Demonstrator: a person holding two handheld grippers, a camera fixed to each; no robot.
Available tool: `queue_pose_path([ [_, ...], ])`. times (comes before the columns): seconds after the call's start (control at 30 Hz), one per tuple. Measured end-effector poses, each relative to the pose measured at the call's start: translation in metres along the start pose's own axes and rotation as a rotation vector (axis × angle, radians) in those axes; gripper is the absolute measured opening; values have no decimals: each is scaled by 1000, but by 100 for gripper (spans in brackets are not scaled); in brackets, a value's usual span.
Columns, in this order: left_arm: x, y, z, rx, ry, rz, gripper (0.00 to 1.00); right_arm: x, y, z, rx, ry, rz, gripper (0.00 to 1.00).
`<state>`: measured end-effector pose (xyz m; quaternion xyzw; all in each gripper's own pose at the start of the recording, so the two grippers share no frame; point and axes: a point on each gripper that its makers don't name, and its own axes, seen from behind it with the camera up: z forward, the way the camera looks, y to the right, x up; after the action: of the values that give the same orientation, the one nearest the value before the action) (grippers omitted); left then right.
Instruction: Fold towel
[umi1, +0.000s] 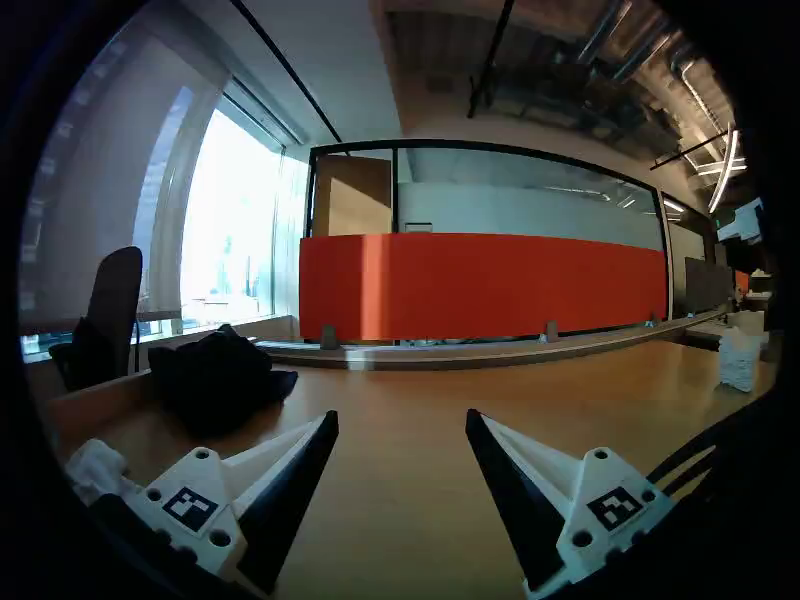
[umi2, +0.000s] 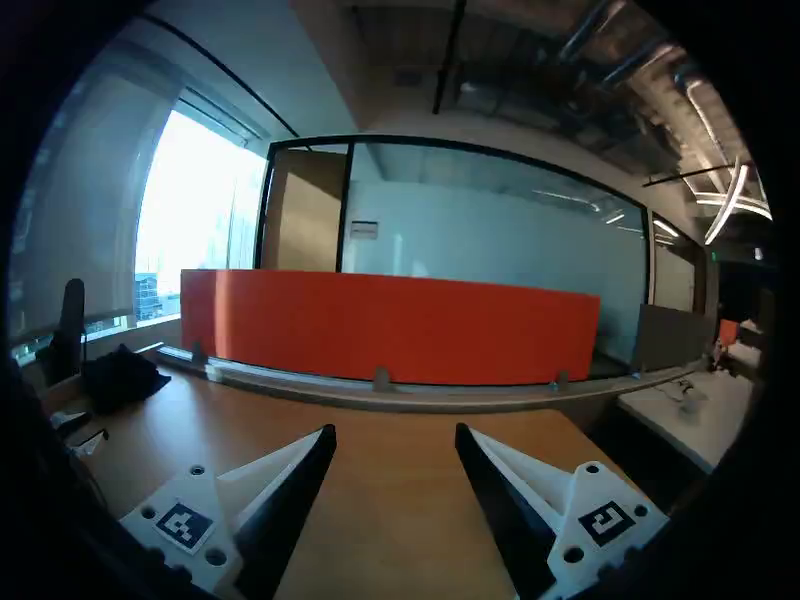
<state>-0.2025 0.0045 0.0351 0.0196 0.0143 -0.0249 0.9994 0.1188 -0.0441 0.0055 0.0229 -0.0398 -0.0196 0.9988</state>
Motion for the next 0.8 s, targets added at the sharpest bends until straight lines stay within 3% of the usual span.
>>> queue_pose_path([
  [0.57,-3,1,1,0,0,1,94,19,33,0,-26,51,2,92],
  [0.8,-4,0,1,0,0,1,94,15,46,2,-46,82,41,91],
])
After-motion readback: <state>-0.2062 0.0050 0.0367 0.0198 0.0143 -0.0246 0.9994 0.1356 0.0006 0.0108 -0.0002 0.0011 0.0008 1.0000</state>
